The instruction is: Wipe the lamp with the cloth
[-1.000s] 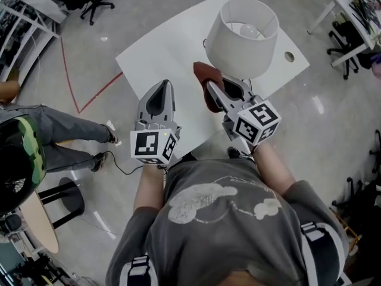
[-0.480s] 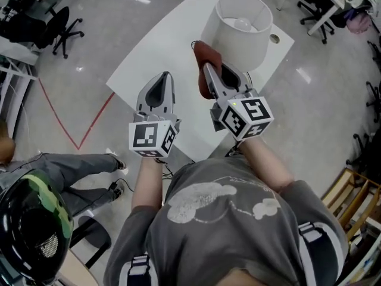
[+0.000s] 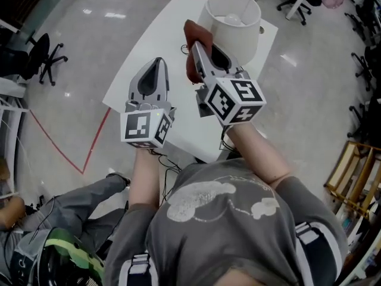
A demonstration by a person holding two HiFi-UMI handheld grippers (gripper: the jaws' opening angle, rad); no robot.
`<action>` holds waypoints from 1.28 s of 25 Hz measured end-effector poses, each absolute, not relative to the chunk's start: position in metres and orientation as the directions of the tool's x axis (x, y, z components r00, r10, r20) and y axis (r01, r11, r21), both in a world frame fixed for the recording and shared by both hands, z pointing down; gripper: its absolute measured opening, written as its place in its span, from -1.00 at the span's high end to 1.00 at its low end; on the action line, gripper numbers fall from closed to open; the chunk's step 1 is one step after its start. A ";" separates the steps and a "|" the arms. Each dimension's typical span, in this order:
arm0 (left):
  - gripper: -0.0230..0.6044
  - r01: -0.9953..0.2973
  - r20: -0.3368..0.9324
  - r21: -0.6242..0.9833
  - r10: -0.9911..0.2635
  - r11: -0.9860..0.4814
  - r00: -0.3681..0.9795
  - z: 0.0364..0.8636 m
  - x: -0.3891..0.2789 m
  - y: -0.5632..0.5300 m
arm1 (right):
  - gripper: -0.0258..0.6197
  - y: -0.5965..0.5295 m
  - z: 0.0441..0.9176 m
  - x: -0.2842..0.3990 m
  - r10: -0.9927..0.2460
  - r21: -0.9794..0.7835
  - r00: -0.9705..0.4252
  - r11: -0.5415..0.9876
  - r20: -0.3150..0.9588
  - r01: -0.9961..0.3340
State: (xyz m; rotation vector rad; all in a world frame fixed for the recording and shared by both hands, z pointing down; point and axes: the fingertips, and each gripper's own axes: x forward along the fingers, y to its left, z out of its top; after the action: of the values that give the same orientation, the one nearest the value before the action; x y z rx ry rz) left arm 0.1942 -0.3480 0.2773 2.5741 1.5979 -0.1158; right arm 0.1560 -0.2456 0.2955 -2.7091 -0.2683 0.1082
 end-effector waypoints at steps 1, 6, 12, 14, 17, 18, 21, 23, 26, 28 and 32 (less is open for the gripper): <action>0.90 0.900 -0.127 0.047 0.891 -0.434 0.437 0.273 0.195 -0.348 | 0.65 -0.244 0.290 0.156 0.218 -0.417 0.975 -0.891 -0.043 0.181; 0.90 0.909 -0.152 0.032 0.897 -0.416 0.416 0.254 0.208 -0.345 | 0.65 -0.230 0.264 0.167 0.289 -0.461 0.954 -0.859 -0.076 0.224; 0.90 0.911 -0.151 0.039 0.899 -0.411 0.412 0.251 0.216 -0.341 | 0.65 -0.208 0.263 0.177 0.371 -0.526 0.926 -0.803 -0.072 0.281; 0.90 0.911 -0.145 0.046 0.899 -0.411 0.413 0.258 0.219 -0.345 | 0.65 -0.208 0.270 0.181 0.381 -0.531 0.923 -0.794 -0.059 0.294; 0.90 0.906 -0.126 0.058 0.897 -0.420 0.424 0.271 0.219 -0.351 | 0.65 -0.212 0.288 0.182 0.375 -0.540 0.927 -0.784 -0.021 0.305; 0.90 0.904 -0.118 0.063 0.896 -0.424 0.429 0.275 0.219 -0.352 | 0.65 -0.214 0.295 0.183 0.366 -0.549 0.930 -0.778 -0.003 0.305; 0.90 0.900 -0.092 0.072 0.896 -0.429 0.435 0.288 0.217 -0.351 | 0.65 -0.218 0.319 0.184 0.344 -0.570 0.938 -0.761 0.051 0.310; 0.90 0.900 -0.076 0.077 0.897 -0.429 0.435 0.297 0.215 -0.350 | 0.65 -0.220 0.335 0.184 0.334 -0.568 0.939 -0.759 0.080 0.318; 0.90 0.894 -0.052 0.092 0.894 -0.439 0.445 0.311 0.211 -0.354 | 0.65 -0.227 0.357 0.181 0.313 -0.553 0.942 -0.767 0.119 0.325; 0.90 0.885 -0.036 0.104 0.888 -0.454 0.459 0.321 0.207 -0.357 | 0.65 -0.232 0.376 0.176 0.292 -0.544 0.945 -0.773 0.150 0.325; 0.90 0.866 -0.003 0.120 0.872 -0.486 0.490 0.340 0.203 -0.362 | 0.65 -0.237 0.412 0.168 0.255 -0.544 0.944 -0.772 0.209 0.329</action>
State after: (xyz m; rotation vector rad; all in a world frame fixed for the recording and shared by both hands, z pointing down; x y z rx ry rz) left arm 0.2032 -0.3622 0.3402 2.6189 1.5328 0.0880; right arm 0.1684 -0.2369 0.4118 -2.4929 -0.4126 -0.1638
